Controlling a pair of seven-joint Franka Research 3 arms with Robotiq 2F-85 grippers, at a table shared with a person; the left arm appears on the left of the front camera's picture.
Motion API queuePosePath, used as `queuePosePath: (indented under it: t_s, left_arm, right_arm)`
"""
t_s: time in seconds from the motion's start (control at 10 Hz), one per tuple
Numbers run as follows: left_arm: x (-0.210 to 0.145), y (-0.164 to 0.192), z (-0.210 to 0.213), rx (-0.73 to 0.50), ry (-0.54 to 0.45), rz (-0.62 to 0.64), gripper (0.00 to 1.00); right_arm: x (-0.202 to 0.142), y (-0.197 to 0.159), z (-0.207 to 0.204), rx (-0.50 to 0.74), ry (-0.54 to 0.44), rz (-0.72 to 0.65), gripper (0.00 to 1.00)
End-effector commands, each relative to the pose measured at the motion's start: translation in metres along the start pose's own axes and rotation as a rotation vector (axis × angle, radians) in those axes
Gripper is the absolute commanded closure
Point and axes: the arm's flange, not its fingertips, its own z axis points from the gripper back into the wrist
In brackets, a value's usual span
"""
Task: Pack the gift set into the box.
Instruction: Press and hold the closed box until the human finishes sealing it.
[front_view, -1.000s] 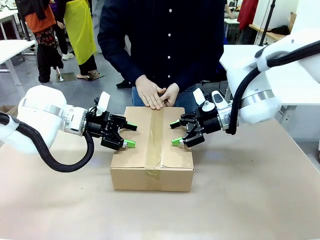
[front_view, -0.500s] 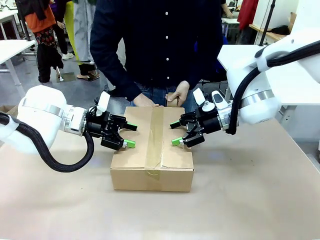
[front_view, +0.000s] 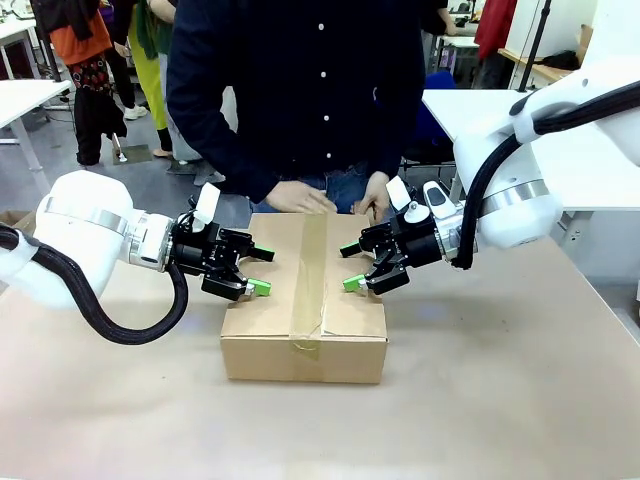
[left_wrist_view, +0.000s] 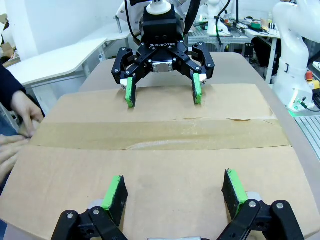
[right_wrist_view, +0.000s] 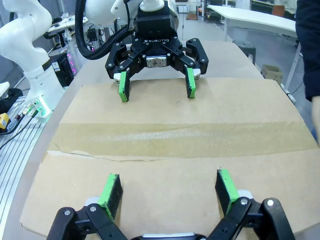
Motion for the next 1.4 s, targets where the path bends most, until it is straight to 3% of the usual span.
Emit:
queuePosePath:
  t_s: [0.0,0.4,0.5,0.6,0.7,0.8,1.0,1.2,1.3]
  left_arm:
    - [-0.002,-0.002,-0.001,0.007,-0.003,0.001,0.0]
    - [0.0,0.0,0.0,0.0,0.0,0.0,0.0]
    - [0.021,-0.006,0.018,-0.135,-0.026,0.07,0.0]
    - [0.039,-0.013,0.053,-0.159,-0.06,0.15,0.0]
    - [0.047,-0.02,0.093,-0.149,-0.105,0.278,0.0]
    - [0.043,-0.024,0.135,-0.103,-0.152,0.363,0.0]
    - [0.001,-0.036,0.211,0.068,-0.305,0.456,0.0]
    - [-0.044,-0.07,0.273,0.302,-0.445,0.501,0.0]
    - [-0.058,-0.078,0.284,0.373,-0.498,0.511,0.0]
  right_arm:
    - [-0.001,0.001,0.0,-0.002,0.002,0.003,0.0]
    - [0.0,0.0,0.0,0.0,0.0,0.0,0.0]
    - [0.012,0.008,0.019,0.073,-0.058,-0.069,0.0]
    - [0.025,0.022,0.062,0.056,-0.127,-0.106,0.0]
    - [0.026,0.038,0.116,-0.005,-0.179,-0.247,0.0]
    - [0.018,0.057,0.167,-0.049,-0.241,-0.336,0.0]
    - [-0.025,0.095,0.243,-0.172,-0.371,-0.428,0.0]
    - [-0.077,0.121,0.289,-0.343,-0.506,-0.505,0.0]
    - [-0.092,0.114,0.287,-0.452,-0.496,-0.513,0.0]
